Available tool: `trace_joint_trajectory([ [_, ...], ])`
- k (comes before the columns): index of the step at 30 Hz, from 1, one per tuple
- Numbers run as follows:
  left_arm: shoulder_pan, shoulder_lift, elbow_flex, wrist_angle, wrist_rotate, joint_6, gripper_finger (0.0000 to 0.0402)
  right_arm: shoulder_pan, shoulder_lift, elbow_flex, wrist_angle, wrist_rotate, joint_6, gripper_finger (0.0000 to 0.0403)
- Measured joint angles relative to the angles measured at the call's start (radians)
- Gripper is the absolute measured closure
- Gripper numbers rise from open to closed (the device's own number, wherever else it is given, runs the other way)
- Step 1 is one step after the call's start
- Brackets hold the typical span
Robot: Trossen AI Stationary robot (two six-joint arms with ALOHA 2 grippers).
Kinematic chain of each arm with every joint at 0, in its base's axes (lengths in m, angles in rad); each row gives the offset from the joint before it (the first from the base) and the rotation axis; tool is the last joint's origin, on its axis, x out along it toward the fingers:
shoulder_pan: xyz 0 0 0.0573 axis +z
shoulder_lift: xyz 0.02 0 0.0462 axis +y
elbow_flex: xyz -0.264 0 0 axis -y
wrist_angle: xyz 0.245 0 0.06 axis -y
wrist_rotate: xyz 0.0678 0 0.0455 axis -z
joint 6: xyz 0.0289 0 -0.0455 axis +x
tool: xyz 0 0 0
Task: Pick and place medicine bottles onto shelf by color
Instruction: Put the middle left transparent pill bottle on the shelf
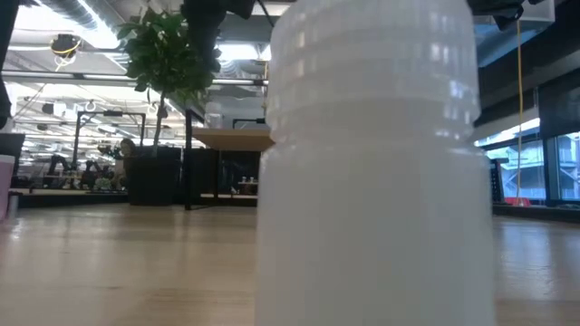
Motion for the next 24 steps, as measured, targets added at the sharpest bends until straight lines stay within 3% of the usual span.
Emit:
trace_joint_trajectory([
  [5,-0.069,-0.024,-0.147,-0.007,-0.099,-0.236,0.0120,0.000,0.000,0.000,0.000,0.000,0.000,0.0379],
  [9,-0.120,-0.048,-0.219,-0.004,-0.108,-0.298,0.0122,0.000,0.000,0.000,0.000,0.000,0.000,0.0379],
  [13,-0.163,-0.051,-0.243,0.004,-0.156,-0.269,0.0149,0.000,0.000,0.000,0.000,0.000,0.000,0.0379],
  [19,-0.183,-0.051,-0.246,0.075,-0.281,-0.137,0.0219,0.000,0.000,0.000,0.000,0.000,0.000,0.0379],
  [24,-0.141,-0.053,-0.245,0.072,-0.268,-0.058,0.0297,0.000,0.000,0.000,0.000,0.000,0.000,0.0379],
])
